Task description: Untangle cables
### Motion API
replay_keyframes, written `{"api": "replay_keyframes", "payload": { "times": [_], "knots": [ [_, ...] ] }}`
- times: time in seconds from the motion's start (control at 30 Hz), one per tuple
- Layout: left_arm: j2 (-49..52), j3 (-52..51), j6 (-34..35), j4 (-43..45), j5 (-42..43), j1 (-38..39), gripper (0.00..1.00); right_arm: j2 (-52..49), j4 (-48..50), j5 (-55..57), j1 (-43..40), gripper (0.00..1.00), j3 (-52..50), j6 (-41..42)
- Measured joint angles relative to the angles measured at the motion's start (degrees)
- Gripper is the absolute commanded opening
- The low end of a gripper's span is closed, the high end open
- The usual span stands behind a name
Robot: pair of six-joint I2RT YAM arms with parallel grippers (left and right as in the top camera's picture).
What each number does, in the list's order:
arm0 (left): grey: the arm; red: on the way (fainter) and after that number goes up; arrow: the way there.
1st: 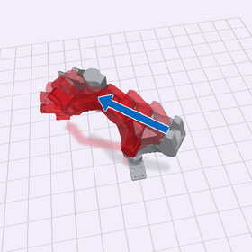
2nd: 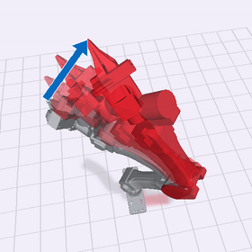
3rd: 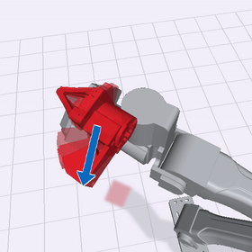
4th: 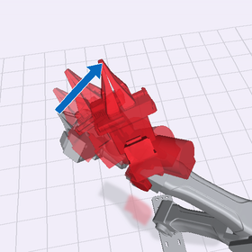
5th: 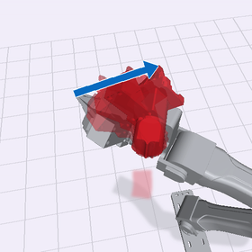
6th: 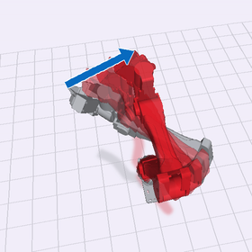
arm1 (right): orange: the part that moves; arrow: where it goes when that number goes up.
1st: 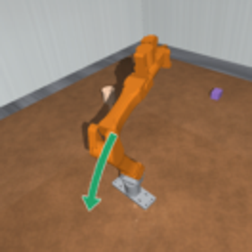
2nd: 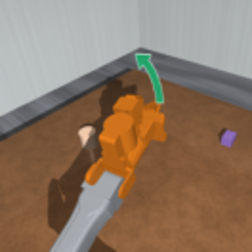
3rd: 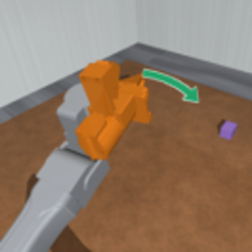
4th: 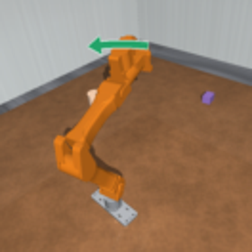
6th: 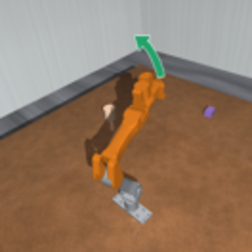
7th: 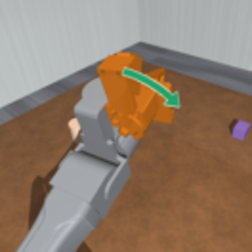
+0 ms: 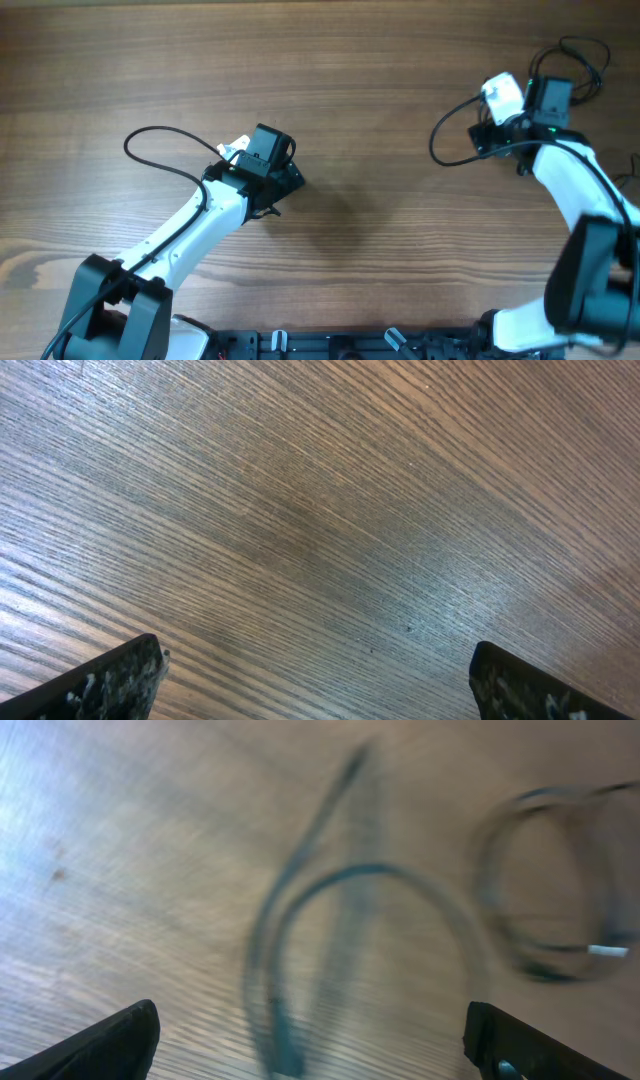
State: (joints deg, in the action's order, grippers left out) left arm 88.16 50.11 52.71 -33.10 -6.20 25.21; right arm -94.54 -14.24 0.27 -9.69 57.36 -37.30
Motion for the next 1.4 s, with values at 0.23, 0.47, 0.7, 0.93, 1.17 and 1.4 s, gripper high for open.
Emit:
{"api": "replay_keyframes", "payload": {
  "times": [0.23,0.47,0.7,0.93,1.17,1.4],
  "knots": [
    [0.0,0.0,0.0,0.0,0.0,0.0,1.0,17.1,0.0,3.2,0.0,1.0,0.0,2.8],
    [0.0,0.0,0.0,0.0,0.0,0.0,1.0,34.1,6.2,3.3,0.0,1.0,0.0,4.3],
    [0.0,0.0,0.0,0.0,0.0,0.0,1.0,38.6,7.0,3.3,0.0,1.0,0.0,-3.0],
    [0.0,0.0,0.0,0.0,0.0,0.0,1.0,48.3,6.1,3.4,0.0,1.0,0.0,-6.8],
    [0.0,0.0,0.0,0.0,0.0,0.0,1.0,61.3,-1.5,1.0,4.2,1.0,0.0,-7.4],
    [0.0,0.0,0.0,0.0,0.0,0.0,1.0,71.7,-5.1,-5.2,5.0,1.0,0.0,-7.4]
  ]
}}
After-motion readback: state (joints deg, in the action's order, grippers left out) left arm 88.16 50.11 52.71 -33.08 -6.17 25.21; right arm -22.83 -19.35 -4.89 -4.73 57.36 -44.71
